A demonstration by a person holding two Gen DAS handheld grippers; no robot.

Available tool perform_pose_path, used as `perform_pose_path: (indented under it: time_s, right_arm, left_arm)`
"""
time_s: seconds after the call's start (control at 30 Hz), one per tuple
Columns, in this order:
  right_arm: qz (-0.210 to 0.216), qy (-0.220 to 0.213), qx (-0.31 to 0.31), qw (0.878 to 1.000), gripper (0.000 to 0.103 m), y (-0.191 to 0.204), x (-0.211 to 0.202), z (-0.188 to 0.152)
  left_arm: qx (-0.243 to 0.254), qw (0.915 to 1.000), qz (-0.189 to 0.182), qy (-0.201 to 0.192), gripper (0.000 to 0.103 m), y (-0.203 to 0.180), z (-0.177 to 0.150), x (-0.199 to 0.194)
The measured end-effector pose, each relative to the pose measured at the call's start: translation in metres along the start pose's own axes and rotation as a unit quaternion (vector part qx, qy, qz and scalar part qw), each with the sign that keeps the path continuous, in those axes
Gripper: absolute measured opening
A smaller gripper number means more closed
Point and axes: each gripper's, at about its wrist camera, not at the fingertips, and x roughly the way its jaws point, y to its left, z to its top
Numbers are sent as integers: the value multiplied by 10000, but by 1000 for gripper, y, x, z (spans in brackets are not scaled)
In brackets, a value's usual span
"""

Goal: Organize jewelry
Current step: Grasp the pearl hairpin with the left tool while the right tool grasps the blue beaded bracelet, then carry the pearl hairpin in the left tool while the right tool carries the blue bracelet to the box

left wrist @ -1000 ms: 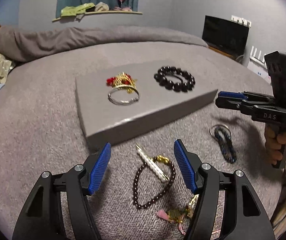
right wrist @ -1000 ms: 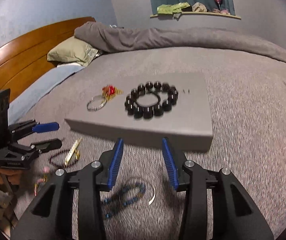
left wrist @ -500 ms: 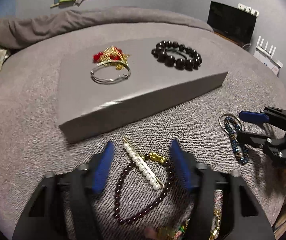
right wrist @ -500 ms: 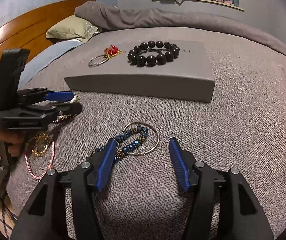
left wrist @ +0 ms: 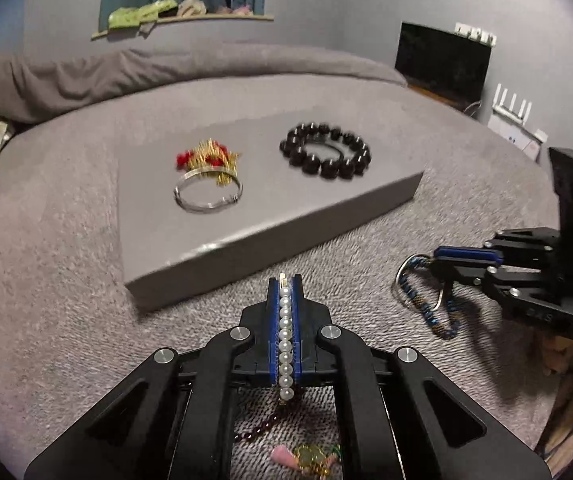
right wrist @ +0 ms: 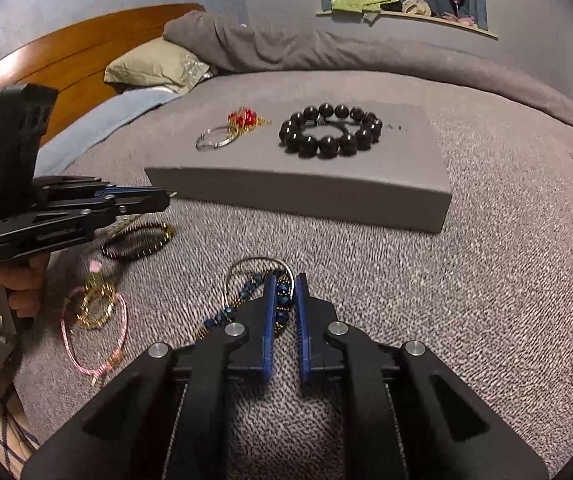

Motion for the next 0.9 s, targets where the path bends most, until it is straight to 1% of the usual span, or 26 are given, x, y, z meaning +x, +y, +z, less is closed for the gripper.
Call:
perform_pose_path:
  time_s: [0.27, 0.3, 0.33, 0.47, 0.67, 0.9]
  right_arm:
    - [77, -261, 252, 9993, 9, -12, -13, 10]
    - [97, -297, 294, 9991, 7, -14, -15, 11]
    - [112, -320, 314, 9989, 7, -15, -16, 12]
    - [151, -429, 355, 9983, 7, -17, -22, 15]
    - [221, -505, 446, 9975, 7, -19, -26, 18]
    - [355, -871, 435, 9946, 7, -16, -47, 27]
  left_arm:
    - [26, 9993, -61, -357, 6, 3, 9, -29]
    - [18, 9993, -58, -379, 6, 3, 10, -31]
    - [4, 9991, -51, -411, 6, 5, 11, -34]
    - [-34, 9990, -30, -439, 6, 8, 11, -39]
    - [6, 9992, -14, -396, 6, 7, 10, -36]
    - [36, 9989, 5, -473, 6, 6, 12, -38]
